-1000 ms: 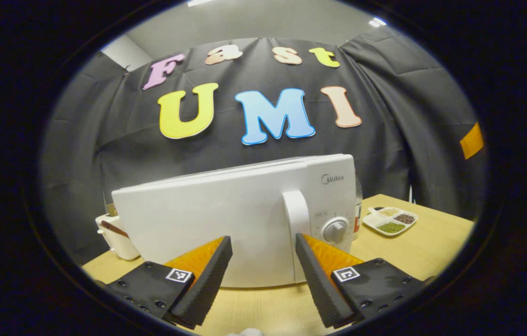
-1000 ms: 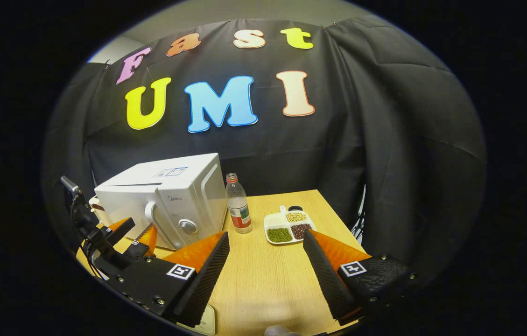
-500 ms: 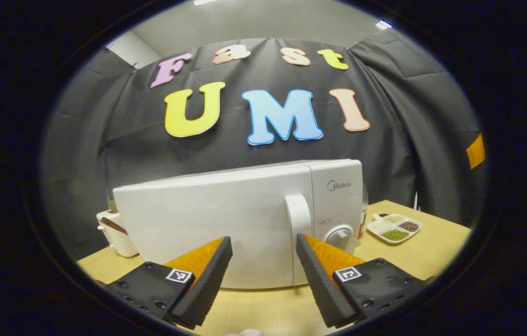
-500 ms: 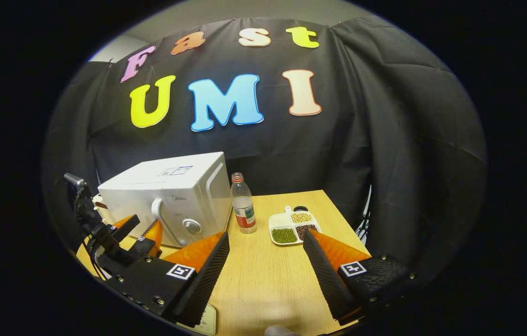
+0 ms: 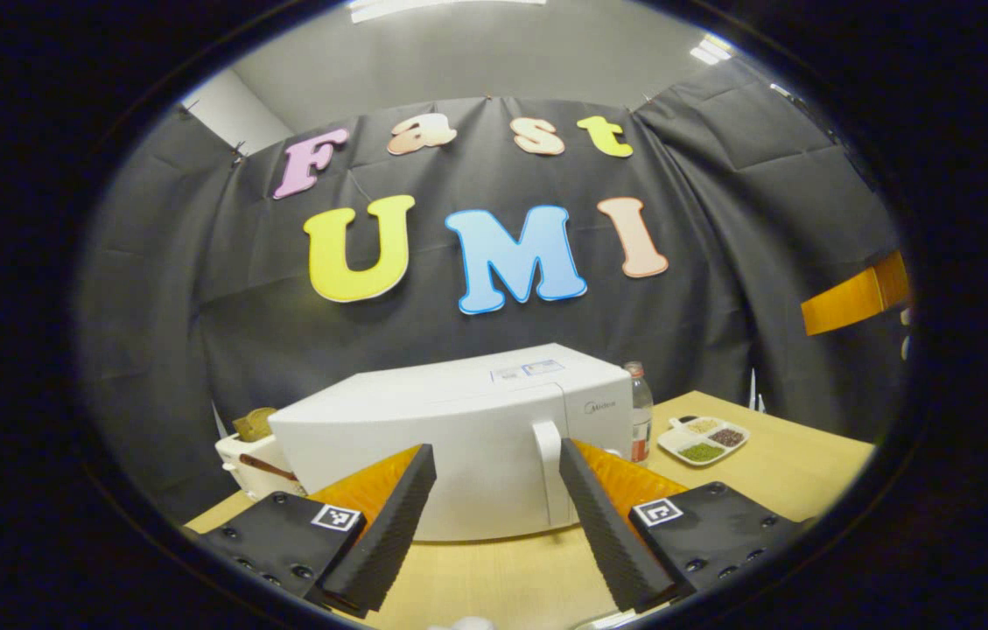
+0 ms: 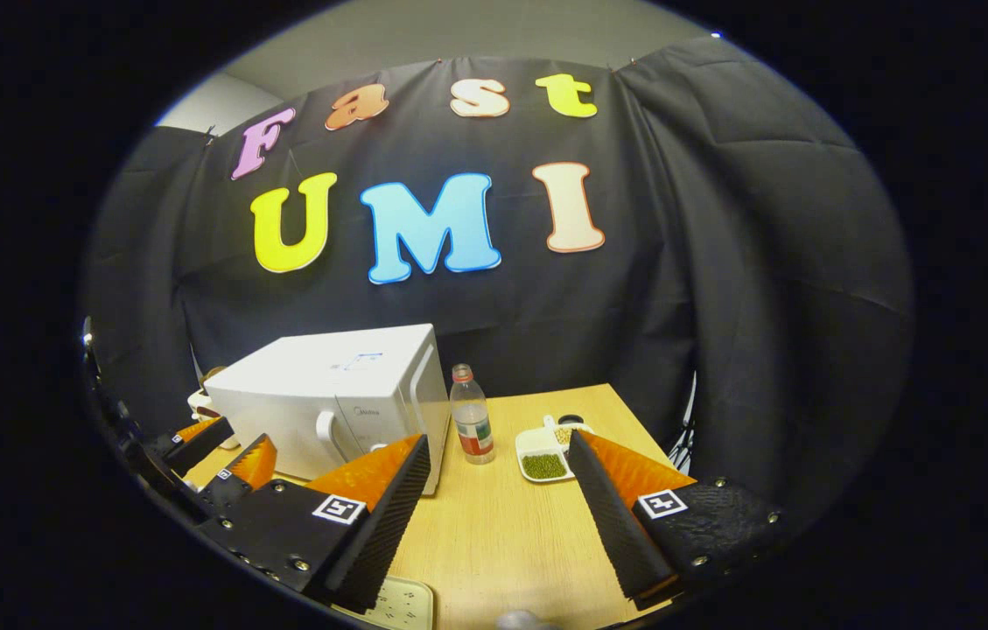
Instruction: Open the microwave oven with the left hand, put the food in, and close the microwave oven.
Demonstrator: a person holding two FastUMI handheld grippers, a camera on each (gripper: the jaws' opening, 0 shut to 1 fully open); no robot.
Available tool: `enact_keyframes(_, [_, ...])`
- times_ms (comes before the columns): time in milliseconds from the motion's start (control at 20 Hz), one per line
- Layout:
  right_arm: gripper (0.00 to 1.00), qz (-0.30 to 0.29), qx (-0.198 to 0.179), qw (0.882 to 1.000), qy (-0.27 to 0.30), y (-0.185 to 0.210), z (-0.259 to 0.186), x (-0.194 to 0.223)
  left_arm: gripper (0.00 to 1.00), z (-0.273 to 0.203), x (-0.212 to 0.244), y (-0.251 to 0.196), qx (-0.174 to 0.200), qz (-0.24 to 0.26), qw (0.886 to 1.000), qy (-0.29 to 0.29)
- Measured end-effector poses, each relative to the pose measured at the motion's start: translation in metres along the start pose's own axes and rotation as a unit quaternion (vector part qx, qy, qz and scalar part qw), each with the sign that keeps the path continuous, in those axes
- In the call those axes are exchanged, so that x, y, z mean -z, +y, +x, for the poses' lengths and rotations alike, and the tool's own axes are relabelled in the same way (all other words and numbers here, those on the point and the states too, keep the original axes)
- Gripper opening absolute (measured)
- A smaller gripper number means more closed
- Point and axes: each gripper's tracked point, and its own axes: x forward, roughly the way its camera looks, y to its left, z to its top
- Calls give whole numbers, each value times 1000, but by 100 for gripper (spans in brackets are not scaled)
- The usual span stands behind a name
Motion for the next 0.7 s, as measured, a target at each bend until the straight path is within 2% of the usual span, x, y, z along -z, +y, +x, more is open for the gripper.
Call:
enact_keyframes(100, [97,-7,2,1000,-29,9,-17,-26,100,-25,-30,20,-7,-14,1000,0])
enact_keyframes(300, [97,-10,5,997,-77,24,-56,-69,97,-74,-94,72,-23,-24,999,-18])
enact_keyframes(350, [97,-8,8,996,-86,28,-64,-78,99,-85,-108,85,-28,-23,999,-21])
enact_keyframes(700, [97,-8,3,992,-125,56,-111,-120,99,-145,-172,134,-57,-42,996,-51])
